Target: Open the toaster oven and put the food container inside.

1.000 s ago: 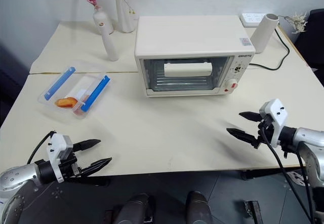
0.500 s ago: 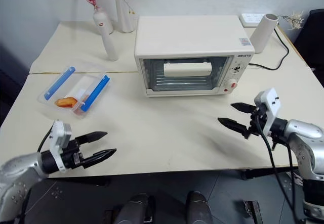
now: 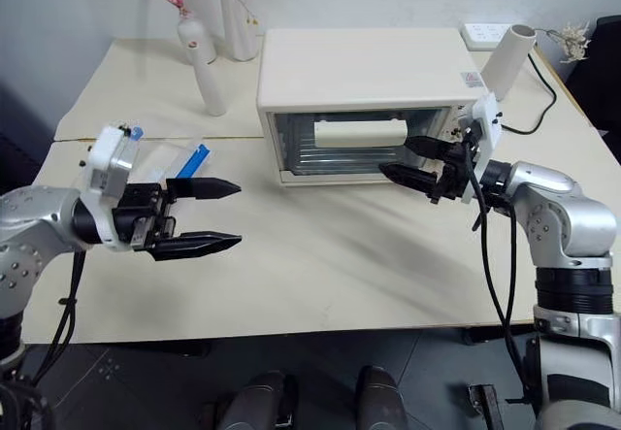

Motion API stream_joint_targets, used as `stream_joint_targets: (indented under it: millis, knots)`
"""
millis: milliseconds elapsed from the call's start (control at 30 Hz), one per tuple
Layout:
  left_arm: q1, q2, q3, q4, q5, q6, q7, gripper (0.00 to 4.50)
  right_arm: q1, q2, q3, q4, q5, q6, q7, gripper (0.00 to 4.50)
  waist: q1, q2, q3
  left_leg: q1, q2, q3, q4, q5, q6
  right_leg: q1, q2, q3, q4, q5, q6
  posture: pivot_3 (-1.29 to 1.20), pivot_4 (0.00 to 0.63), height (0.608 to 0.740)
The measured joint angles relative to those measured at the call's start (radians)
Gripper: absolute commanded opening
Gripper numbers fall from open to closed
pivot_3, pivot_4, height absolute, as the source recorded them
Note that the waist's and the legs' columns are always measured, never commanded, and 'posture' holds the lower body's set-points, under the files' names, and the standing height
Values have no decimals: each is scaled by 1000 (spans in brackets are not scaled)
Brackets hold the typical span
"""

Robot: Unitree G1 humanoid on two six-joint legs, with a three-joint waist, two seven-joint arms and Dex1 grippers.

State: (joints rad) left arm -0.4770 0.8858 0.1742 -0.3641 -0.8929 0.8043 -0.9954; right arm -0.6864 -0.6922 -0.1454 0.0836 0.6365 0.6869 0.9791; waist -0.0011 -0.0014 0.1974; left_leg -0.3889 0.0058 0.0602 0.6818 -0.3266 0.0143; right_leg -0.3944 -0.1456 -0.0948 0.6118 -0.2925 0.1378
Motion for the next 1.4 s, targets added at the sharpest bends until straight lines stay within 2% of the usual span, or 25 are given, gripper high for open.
stream_joint_targets:
  millis: [267, 467, 600, 800, 1033, 1167, 1400]
  knots:
    - [-56, -17, -52, 46, 40, -11, -13, 4500, 7, 10, 5, -89, 45, 48, 1, 4444, 0, 0, 0, 0, 1, 0, 0, 0, 0, 0, 0, 0, 0, 0, 0, 0, 150, 740]
    - [-117, -55, -88, 103, 83, -31, -16, 4500, 120, -1, -18, -211, 101, 100, 10, 4444, -1, 0, 0, 0, 1, 2, 0, 0, 0, -1, 1, 1, 0, 0, 0, 0, 150, 740]
    - [-202, -117, -107, 171, 118, -55, -1, 3614, 175, 0, -28, -261, 115, 106, -10, 4500, 1, 0, 0, 0, 1, 2, 1, 0, 0, -1, 1, 1, 1, 0, 0, 0, 150, 740]
    - [-363, -208, -118, 326, 181, -107, 29, 1849, 229, 11, -34, -313, 122, 98, -44, 4500, -1, 0, 0, 0, 0, 2, 0, 0, 0, -1, 1, 1, 1, 0, 0, 0, 150, 740]
    - [-459, -264, -242, 569, 419, -334, -14, 20, 244, 32, -34, -316, 122, 78, -74, 4500, 3, 0, 0, 0, 0, 3, 1, 0, 0, -1, 1, 1, 1, 0, 0, 0, 150, 740]
    - [-470, -299, -318, 668, 548, -477, -54, 20, 247, 32, -35, -318, 122, 75, -77, 4500, 3, -1, 0, -1, 0, 3, 1, 0, 0, -1, 1, 1, 1, 0, 0, 0, 150, 740]
    - [-474, -322, -322, 692, 590, -545, -111, 20, 293, 28, -59, -328, 135, 76, -98, 4500, 7, -1, 0, -1, 0, 2, 2, 0, 0, -2, 1, 1, 1, 0, 1, 0, 150, 740]
